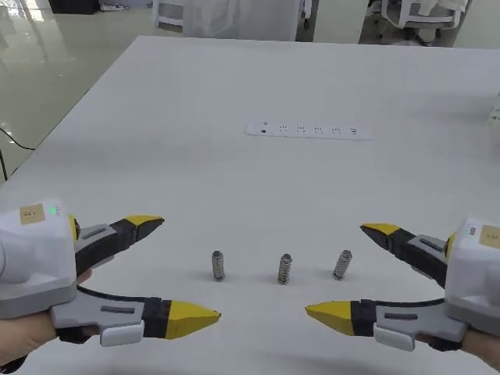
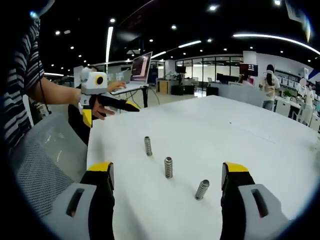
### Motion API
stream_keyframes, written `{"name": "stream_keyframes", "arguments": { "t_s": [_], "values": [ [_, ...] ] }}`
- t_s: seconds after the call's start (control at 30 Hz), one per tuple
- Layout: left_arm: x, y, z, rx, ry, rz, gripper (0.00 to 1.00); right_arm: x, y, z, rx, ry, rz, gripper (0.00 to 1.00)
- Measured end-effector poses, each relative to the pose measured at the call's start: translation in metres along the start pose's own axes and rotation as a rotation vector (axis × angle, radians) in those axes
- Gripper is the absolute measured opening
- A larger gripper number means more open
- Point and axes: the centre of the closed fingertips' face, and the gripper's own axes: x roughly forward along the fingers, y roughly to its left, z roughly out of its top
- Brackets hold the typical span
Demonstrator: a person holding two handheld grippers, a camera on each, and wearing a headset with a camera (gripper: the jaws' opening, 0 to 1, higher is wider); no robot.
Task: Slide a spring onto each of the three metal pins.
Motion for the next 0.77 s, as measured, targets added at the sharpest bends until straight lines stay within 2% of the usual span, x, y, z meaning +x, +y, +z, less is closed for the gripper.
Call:
{"name": "stream_keyframes", "arguments": {
  "t_s": [0.17, 0.33, 0.43, 0.53, 0.77],
  "values": [
    [-0.004, 0.001, 0.001, -0.005, -0.009, 0.014, 0.98, -0.012, -0.001, -0.013, 0.001, 0.023, -0.016, 0.93],
    [-0.013, 0.001, 0.001, 0.009, -0.010, 0.038, 0.98, -0.022, -0.003, -0.018, 0.040, 0.006, -0.040, 0.99],
    [-0.016, 0.000, -0.004, 0.008, 0.002, 0.040, 0.98, -0.025, -0.005, -0.022, 0.059, 0.007, -0.051, 0.99],
    [-0.019, 0.000, -0.011, 0.017, 0.024, 0.049, 0.98, -0.026, -0.006, -0.022, 0.073, 0.007, -0.054, 0.99],
    [-0.020, 0.001, -0.015, 0.001, 0.021, 0.058, 0.98, -0.024, -0.008, -0.014, 0.076, -0.009, -0.054, 0.99]
  ]
}}
